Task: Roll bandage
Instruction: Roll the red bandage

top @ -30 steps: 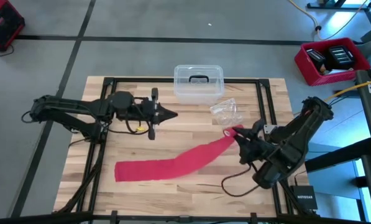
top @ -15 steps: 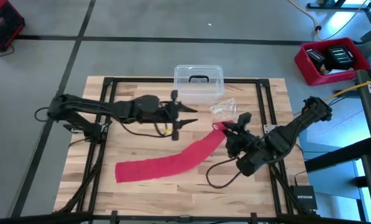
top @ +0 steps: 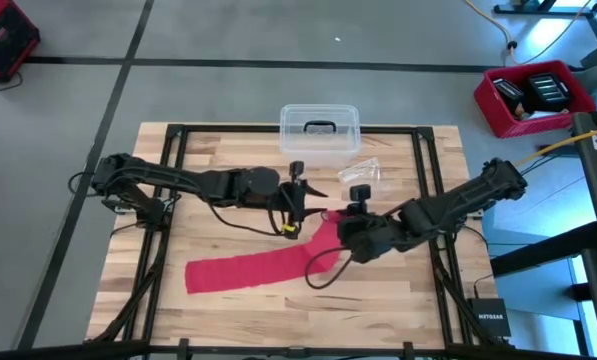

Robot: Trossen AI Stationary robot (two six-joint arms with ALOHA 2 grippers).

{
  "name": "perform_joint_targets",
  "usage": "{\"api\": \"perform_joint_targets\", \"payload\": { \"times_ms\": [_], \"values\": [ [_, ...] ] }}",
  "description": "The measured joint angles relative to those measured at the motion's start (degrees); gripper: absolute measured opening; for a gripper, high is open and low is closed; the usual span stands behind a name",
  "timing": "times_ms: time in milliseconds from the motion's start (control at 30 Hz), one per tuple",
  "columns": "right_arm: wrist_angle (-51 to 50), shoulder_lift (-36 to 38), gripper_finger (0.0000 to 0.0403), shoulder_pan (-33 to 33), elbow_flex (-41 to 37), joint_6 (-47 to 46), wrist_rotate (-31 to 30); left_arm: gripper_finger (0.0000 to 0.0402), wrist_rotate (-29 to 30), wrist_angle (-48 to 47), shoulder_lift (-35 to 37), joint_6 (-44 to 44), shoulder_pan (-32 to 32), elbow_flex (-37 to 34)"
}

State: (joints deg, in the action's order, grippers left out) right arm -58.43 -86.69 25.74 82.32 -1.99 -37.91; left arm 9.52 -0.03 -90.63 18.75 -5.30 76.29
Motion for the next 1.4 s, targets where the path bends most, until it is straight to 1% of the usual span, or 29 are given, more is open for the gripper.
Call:
{"api": "perform_joint_targets", "payload": {
  "times_ms": [233,500,600,833,1033,1100,1400],
  "values": [
    [1.0,-1.3,0.0108,0.1,0.0,1.2,0.0,0.0131,-0.1,-6.5,0.0,-0.3,0.0,0.0],
    [1.1,-1.2,0.0108,0.1,0.0,1.2,-0.5,0.0131,-0.3,-6.8,0.0,-1.6,-1.9,0.0],
    [2.1,-1.2,0.0108,0.1,0.0,1.4,-0.4,0.0131,-0.3,-6.4,-0.6,-0.7,-2.3,0.0],
    [1.8,-1.3,0.0108,0.1,-0.1,1.0,2.2,0.0131,-0.2,-6.0,-2.4,-0.3,-2.0,0.0],
    [1.0,-1.9,0.0108,0.1,-0.1,0.8,3.2,0.0131,0.2,-5.5,-2.6,1.5,-2.4,0.0],
    [1.4,-2.1,0.0108,0.1,-0.1,0.8,4.5,0.0131,0.2,-5.0,-2.7,1.5,-2.4,-0.1],
    [2.8,-2.9,0.0108,0.1,0.0,1.0,4.5,0.0131,-0.2,-6.2,-2.7,1.1,-2.0,-0.1]
  ]
}}
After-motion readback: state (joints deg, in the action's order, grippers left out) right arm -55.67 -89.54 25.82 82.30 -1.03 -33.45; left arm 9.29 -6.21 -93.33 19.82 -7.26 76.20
